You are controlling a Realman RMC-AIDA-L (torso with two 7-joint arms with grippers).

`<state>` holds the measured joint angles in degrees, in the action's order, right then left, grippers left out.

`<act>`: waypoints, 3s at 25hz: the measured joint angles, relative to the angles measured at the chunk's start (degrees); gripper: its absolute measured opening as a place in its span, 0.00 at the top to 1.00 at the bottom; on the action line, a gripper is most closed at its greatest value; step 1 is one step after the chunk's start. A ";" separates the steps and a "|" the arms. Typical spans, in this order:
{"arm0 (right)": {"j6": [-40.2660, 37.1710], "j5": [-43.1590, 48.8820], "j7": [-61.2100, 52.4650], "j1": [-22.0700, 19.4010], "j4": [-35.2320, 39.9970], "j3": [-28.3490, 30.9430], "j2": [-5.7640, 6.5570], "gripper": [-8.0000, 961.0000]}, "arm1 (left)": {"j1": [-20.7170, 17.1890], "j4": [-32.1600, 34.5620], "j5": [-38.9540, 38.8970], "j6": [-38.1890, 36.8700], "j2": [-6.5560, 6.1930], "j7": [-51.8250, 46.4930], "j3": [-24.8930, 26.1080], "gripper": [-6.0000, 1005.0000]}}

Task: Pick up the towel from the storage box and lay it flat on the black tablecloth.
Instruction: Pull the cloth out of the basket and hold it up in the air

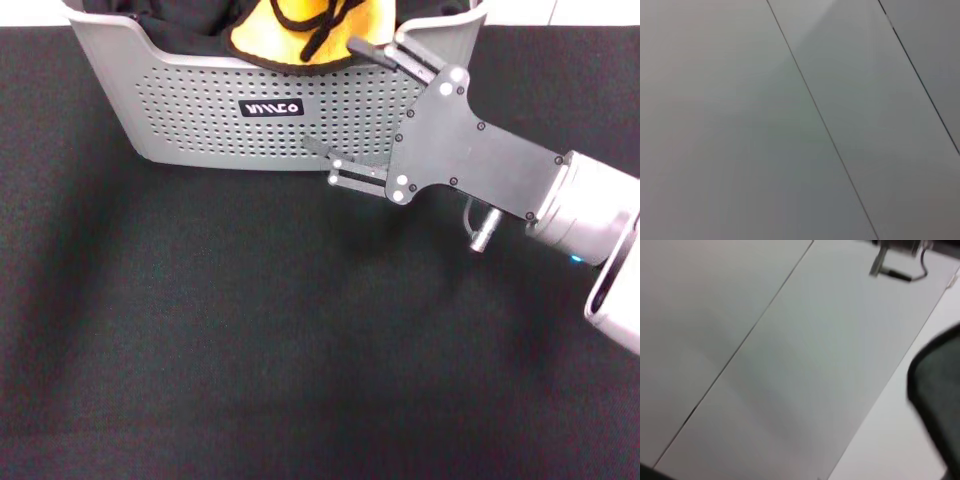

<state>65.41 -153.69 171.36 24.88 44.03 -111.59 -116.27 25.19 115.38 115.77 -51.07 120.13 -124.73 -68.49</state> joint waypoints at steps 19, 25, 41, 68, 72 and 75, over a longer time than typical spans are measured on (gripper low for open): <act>-5.91 1.15 0.11 -4.98 15.06 1.05 -0.01 0.14 | -1.32 -1.29 0.70 0.19 0.12 -0.34 -3.04 0.98; -11.69 1.08 0.12 -2.67 14.43 4.29 0.00 0.14 | -1.37 -1.24 0.46 0.51 0.17 -1.33 -4.05 0.98; -8.92 0.53 0.07 -5.85 14.77 5.86 0.00 0.17 | -3.48 -1.63 0.68 0.61 0.03 -0.99 -4.77 0.98; 19.86 2.43 -10.18 -4.47 -15.56 6.85 0.30 0.95 | -26.53 -2.05 -21.19 -21.19 -0.07 14.53 -5.78 0.98; 19.78 4.53 -10.36 -4.39 -15.88 3.99 0.06 0.95 | -26.29 -1.28 -26.86 -21.34 -0.10 12.66 -3.66 0.98; 19.98 4.40 -10.45 -5.74 -15.92 2.73 0.07 0.95 | -26.82 0.37 -32.83 -23.75 -0.21 11.39 0.07 0.98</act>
<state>85.39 -149.29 160.91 19.14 28.12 -108.86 -116.20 -1.63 115.75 82.94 -74.82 119.92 -113.34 -68.42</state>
